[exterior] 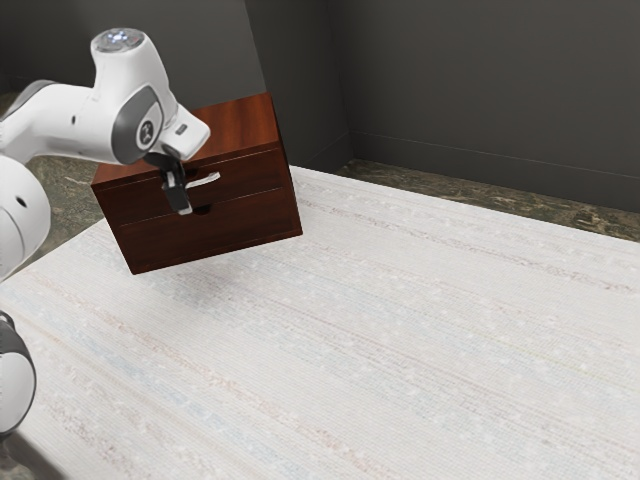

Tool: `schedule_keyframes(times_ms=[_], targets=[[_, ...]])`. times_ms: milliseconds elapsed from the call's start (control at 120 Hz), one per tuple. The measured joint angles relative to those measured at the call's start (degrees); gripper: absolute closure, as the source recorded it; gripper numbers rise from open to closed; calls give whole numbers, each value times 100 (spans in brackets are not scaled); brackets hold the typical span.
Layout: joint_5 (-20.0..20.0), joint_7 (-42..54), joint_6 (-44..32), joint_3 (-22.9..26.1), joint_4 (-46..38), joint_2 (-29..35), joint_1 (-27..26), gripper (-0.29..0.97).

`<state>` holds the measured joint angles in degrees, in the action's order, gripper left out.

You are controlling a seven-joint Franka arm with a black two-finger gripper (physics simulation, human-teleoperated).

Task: Pull the drawer handle with one arm to open the drawer

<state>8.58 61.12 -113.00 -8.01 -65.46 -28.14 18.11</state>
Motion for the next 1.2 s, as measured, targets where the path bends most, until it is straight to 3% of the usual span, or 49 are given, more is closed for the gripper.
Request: schedule_keyframes(times_ms=[858, 992, 1200], targets=[[2, 67, -32, 10, 7, -102, -8, 8], [-5, 68, -35, 9, 6, -100, -9, 15], [-33, 66, -36, 28, 2, -83, -9, 38]])
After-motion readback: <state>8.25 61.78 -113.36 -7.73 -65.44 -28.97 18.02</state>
